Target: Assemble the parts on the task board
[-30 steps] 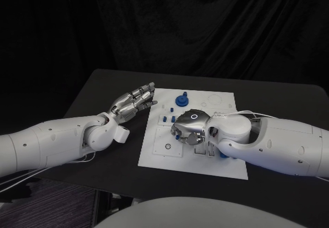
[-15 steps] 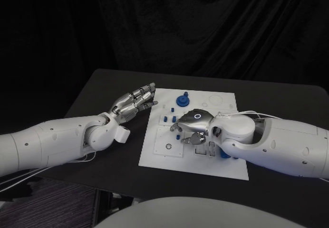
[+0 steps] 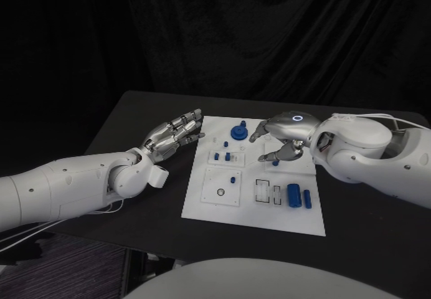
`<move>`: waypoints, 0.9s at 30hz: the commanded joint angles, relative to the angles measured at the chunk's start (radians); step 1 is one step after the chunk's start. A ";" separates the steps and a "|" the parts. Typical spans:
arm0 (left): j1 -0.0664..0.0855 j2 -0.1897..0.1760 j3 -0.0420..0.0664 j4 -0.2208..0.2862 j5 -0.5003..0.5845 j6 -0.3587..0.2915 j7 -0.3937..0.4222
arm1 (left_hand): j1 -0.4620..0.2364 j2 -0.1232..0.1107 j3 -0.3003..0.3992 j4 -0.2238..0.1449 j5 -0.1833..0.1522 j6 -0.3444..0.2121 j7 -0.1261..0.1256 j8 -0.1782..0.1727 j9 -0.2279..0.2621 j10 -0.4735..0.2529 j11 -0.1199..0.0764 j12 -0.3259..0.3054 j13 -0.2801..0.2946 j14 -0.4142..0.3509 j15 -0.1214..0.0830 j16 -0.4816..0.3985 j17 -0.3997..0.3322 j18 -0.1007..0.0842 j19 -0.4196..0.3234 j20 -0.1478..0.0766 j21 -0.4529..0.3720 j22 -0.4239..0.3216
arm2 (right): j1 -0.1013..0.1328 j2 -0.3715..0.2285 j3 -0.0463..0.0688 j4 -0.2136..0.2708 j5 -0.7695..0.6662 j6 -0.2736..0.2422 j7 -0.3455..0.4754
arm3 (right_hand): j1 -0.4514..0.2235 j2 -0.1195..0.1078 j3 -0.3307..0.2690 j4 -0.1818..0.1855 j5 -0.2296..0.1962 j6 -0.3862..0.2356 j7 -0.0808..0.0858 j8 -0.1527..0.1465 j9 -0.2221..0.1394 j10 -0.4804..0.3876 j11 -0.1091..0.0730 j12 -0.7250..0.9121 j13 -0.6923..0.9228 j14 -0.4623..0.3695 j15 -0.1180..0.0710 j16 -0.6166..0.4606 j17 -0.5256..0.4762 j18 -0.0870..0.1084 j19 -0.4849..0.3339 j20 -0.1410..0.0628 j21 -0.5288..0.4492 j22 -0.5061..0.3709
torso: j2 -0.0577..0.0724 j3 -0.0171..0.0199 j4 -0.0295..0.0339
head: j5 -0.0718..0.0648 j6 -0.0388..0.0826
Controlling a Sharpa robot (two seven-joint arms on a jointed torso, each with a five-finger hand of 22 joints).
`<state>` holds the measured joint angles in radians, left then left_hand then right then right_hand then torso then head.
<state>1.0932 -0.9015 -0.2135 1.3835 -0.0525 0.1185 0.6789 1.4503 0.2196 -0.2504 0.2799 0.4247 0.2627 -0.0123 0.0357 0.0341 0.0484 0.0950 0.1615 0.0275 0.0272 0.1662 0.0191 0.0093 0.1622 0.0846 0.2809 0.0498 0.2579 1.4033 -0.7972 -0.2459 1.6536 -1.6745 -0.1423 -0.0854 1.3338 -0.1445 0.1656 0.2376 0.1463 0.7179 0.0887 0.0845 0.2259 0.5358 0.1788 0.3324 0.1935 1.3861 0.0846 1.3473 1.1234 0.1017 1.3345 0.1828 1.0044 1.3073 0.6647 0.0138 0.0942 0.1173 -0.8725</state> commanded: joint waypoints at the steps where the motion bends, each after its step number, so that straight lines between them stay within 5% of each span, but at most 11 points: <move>1: -0.001 0.002 0.001 0.003 0.001 -0.003 0.055 | 0.009 -0.001 0.002 -0.001 0.001 -0.001 0.005 -0.002 0.000 -0.003 -0.001 0.000 0.000 -0.002 0.001 -0.001 0.000 0.017 -0.002 0.001 -0.005 -0.001 | 0.018 -0.035 -0.001 0.004 0.112 0.093 -0.069 | 0.035 -0.017 -0.013 0.051 -0.004 0.002 0.002 -0.009 -0.011 0.010 0.005 -0.012 -0.031 0.000 0.006 -0.002 -0.002 0.011 -0.001 0.005 -0.005 0.109 | 0.002 0.0004 0.0011 | -0.009 0.000; 5: -0.001 0.006 0.001 0.002 0.001 -0.001 0.056 | 0.009 -0.001 0.001 -0.001 0.001 -0.001 0.005 -0.002 0.000 -0.003 -0.001 0.000 0.000 -0.003 0.001 -0.001 0.000 0.017 -0.002 0.001 -0.005 -0.001 | 0.026 -0.070 -0.001 -0.004 0.125 0.113 -0.075 | 0.044 -0.017 -0.016 0.054 -0.005 0.001 0.001 -0.012 -0.015 0.026 0.005 -0.010 -0.041 0.005 0.007 0.002 0.004 0.010 0.005 0.007 0.003 0.112 | 0.001 -0.0009 0.0014 | -0.012 0.000; 11: -0.002 0.013 0.001 0.000 0.001 0.003 0.056 | 0.009 -0.001 0.001 -0.001 0.001 -0.002 0.005 -0.002 0.000 -0.003 -0.001 -0.001 0.000 -0.003 0.001 -0.002 0.000 0.017 -0.002 0.001 -0.005 -0.001 | 0.008 -0.105 -0.001 -0.010 0.132 0.102 -0.062 | 0.076 0.010 -0.004 0.042 0.014 0.027 0.004 -0.006 -0.023 0.087 -0.002 0.003 -0.066 0.023 0.001 0.018 0.026 0.004 0.025 0.003 0.035 0.121 | -0.001 -0.0047 -0.0012 | -0.012 0.000; 19: -0.006 0.019 0.001 -0.002 0.001 0.008 0.055 | 0.010 -0.001 0.001 -0.002 0.004 -0.003 0.006 -0.002 0.000 -0.004 -0.001 -0.002 -0.001 -0.003 0.000 -0.002 0.000 0.017 -0.002 0.001 -0.005 -0.001 | -0.022 -0.108 -0.001 -0.024 0.134 0.099 -0.041 | 0.095 0.023 -0.001 0.018 0.036 0.043 0.005 -0.004 -0.028 0.139 -0.010 0.018 -0.079 0.029 -0.004 0.021 0.032 0.003 0.033 -0.002 0.047 0.124 | 0.002 0.0003 -0.0017 | -0.029 0.000; 24: -0.007 0.019 0.001 -0.003 0.001 0.009 0.055 | 0.012 0.000 0.002 -0.003 0.007 -0.003 0.005 -0.002 0.000 -0.004 -0.001 -0.002 -0.001 -0.002 0.001 -0.001 0.000 0.017 -0.002 0.001 -0.004 0.000 | -0.044 -0.098 -0.001 -0.037 0.134 0.088 -0.026 | 0.106 0.034 0.002 -0.008 0.043 0.045 0.007 -0.006 -0.032 0.172 -0.018 0.028 -0.084 0.031 -0.012 0.021 0.031 0.002 0.036 -0.009 0.050 0.125 | 0.002 0.0003 0.0019 | -0.036 0.000; 27: -0.007 0.018 0.001 -0.003 0.001 0.010 0.054 | 0.012 0.000 0.002 -0.003 0.007 -0.003 0.005 -0.002 0.000 -0.004 -0.001 -0.002 -0.001 -0.002 0.001 -0.001 0.000 0.017 -0.002 0.001 -0.004 0.000 | -0.056 -0.089 -0.001 -0.046 0.134 0.081 -0.019 | 0.121 0.042 0.008 -0.036 0.085 0.044 0.010 -0.009 -0.036 0.191 -0.023 0.032 -0.088 0.032 -0.016 0.020 0.031 0.002 0.037 -0.013 0.049 0.125 | 0.002 0.0000 0.0009 | -0.034 0.000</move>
<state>1.0872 -0.8836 -0.2135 1.3790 -0.0525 0.1191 0.6790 1.4503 0.2196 -0.2504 0.2799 0.4247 0.2628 -0.0123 0.0357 0.0341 0.0484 0.0950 0.1615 0.0277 0.0272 0.1662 0.0191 0.0092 0.1623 0.0846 0.2809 0.0498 0.2573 1.3522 -0.8873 -0.2478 1.6099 -1.5442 -0.0554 -0.1175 1.4480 -0.0993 0.1729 0.2037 0.2288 0.7554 0.0973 0.0784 0.1904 0.7235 0.1538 0.3599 0.1062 1.4162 0.0709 1.3638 1.1551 0.1016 1.3673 0.1713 1.0504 1.3073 0.6666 0.0137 0.0950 0.0812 -0.8725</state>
